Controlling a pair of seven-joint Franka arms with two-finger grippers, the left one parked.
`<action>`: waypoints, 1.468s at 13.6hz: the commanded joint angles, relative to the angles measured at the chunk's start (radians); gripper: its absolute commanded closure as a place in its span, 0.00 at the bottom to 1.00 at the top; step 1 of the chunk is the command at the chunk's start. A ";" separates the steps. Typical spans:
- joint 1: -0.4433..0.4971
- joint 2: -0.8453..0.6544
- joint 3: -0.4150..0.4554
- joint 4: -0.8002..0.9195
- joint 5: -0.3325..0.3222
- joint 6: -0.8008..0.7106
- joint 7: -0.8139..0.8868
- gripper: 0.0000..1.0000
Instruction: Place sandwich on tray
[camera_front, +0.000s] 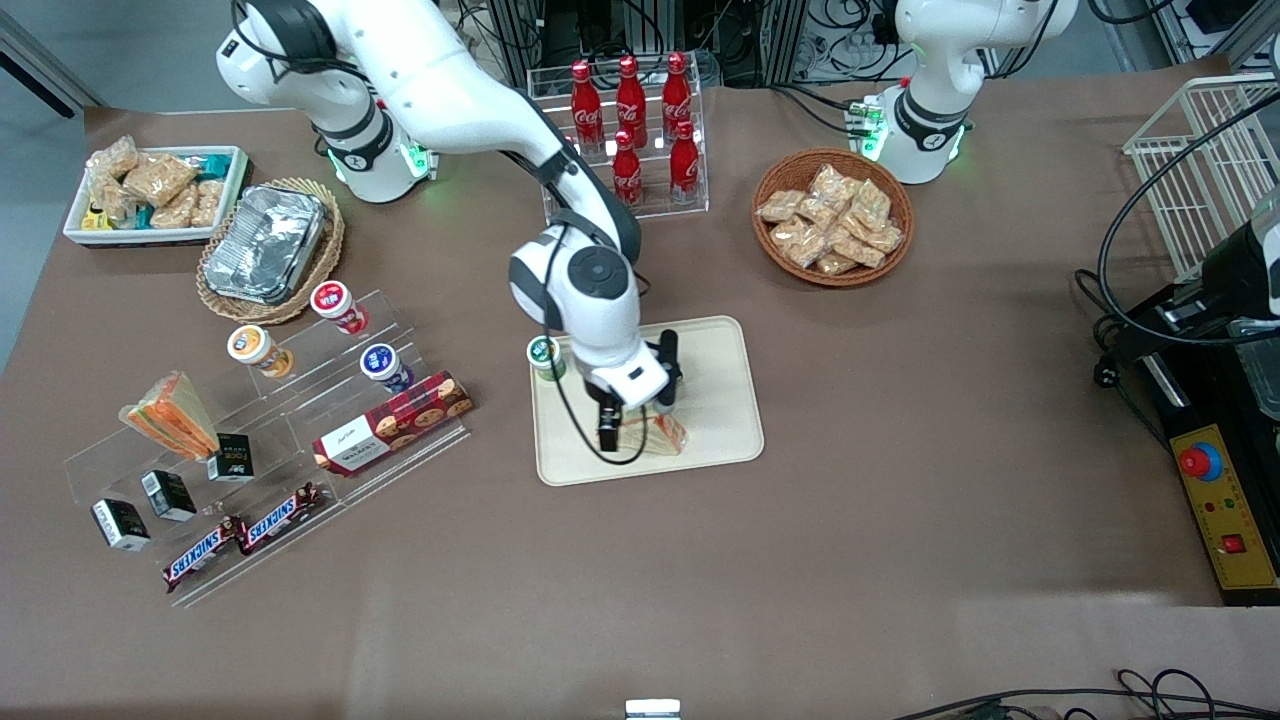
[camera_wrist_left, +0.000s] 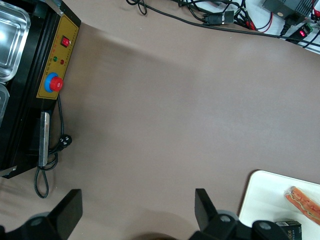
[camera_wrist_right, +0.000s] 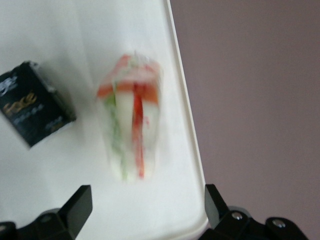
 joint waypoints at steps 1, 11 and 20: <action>-0.033 -0.150 -0.053 -0.022 0.067 -0.224 0.000 0.00; -0.256 -0.339 -0.320 -0.028 0.052 -0.519 -0.028 0.00; -0.290 -0.471 -0.406 -0.023 0.050 -0.706 0.509 0.00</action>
